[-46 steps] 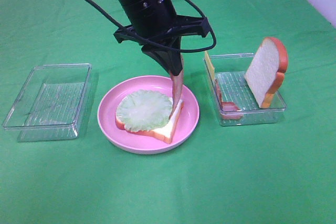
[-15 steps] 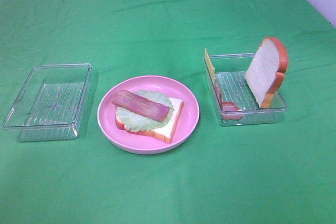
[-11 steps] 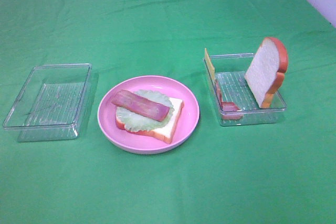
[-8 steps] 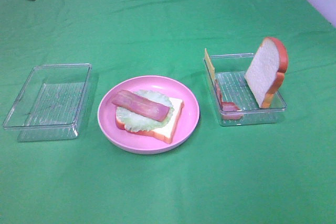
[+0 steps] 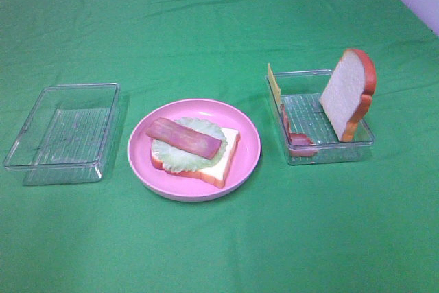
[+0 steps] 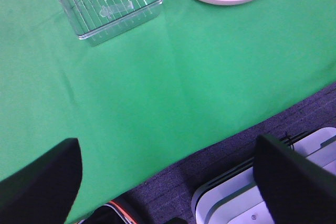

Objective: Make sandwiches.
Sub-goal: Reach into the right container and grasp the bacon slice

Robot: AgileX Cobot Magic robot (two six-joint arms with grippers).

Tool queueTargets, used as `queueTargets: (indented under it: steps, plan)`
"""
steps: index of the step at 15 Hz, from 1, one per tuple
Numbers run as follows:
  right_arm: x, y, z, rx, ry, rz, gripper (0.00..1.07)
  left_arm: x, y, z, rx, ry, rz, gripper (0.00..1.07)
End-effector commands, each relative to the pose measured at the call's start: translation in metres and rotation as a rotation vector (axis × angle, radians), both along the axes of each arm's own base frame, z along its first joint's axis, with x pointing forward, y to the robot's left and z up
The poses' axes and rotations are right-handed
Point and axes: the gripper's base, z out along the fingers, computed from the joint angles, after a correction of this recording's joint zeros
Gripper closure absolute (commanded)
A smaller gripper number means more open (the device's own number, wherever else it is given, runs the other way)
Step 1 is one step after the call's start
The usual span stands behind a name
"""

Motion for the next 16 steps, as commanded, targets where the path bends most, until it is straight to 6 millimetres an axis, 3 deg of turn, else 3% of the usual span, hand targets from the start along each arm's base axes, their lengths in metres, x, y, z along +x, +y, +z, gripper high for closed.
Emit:
queueTargets:
  steps: [1,4,10,13,16]
  plan:
    - [-0.001,0.0,-0.001,-0.003,-0.021,-0.004,0.39,-0.023,0.016,-0.02,-0.011,-0.078,-0.036,0.23]
    - [-0.001,0.0,-0.001,-0.003,-0.021,-0.004,0.39,-0.043,0.029,-0.036,-0.069,-0.284,-0.103,0.25]
    - [0.01,-0.006,0.002,-0.06,0.03,-0.048,0.39,-0.062,0.042,-0.048,-0.169,-0.451,-0.102,0.28]
    - [0.037,-0.005,0.009,-0.041,0.128,-0.036,0.39,-0.065,0.044,-0.048,-0.18,-0.469,-0.102,0.28]
    - [0.084,0.005,0.013,0.098,0.178,-0.003,0.39,-0.065,0.044,-0.048,-0.18,-0.47,-0.101,0.29]
